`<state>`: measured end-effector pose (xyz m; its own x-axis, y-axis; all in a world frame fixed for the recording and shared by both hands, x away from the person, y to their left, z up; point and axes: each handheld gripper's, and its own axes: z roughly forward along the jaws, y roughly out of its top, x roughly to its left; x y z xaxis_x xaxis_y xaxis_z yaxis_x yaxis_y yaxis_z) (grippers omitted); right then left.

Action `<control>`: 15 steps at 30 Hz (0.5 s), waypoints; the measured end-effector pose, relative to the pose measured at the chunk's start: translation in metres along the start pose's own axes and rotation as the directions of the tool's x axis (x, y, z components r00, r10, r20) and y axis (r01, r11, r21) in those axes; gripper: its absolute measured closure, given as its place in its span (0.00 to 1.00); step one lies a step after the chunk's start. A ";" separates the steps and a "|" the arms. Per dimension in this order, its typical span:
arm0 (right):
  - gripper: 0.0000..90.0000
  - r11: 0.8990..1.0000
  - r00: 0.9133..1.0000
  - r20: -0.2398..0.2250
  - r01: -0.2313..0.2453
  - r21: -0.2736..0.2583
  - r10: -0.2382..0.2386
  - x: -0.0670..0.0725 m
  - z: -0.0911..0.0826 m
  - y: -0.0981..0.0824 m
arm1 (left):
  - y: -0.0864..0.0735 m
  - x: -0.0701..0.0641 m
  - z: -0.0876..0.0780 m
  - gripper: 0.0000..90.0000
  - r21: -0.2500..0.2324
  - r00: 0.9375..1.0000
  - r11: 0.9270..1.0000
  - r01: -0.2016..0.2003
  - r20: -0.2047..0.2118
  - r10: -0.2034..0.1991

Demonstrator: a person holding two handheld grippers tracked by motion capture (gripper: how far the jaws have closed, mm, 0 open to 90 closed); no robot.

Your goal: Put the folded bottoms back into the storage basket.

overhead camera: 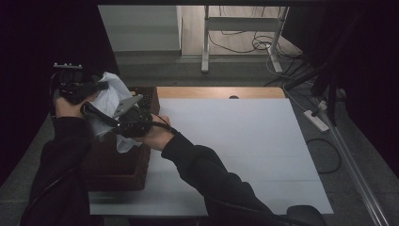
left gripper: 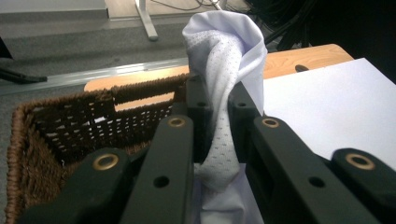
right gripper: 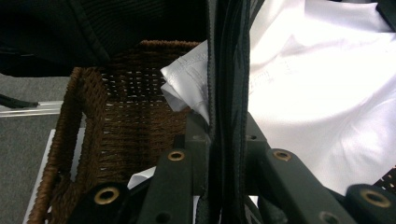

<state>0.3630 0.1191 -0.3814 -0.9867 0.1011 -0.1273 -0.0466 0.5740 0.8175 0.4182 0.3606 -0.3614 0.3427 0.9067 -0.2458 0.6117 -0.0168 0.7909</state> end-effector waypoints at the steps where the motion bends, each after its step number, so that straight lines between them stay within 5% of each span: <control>1: 0.88 1.000 1.000 0.000 -0.004 -0.001 0.004 0.000 0.002 -0.001 | -0.002 0.002 0.001 0.92 0.003 1.000 1.000 0.000 -0.001 0.000; 15: 0.88 0.999 1.000 0.000 -0.029 0.029 0.029 0.004 0.029 -0.021 | -0.029 0.019 0.020 0.92 0.024 1.000 1.000 0.004 0.005 -0.004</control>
<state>0.3642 0.1315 -0.4155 -0.9877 0.1173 -0.1036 -0.0138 0.5942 0.8042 0.4211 0.3702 -0.4003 0.3439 0.9047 -0.2515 0.6297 -0.0235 0.7765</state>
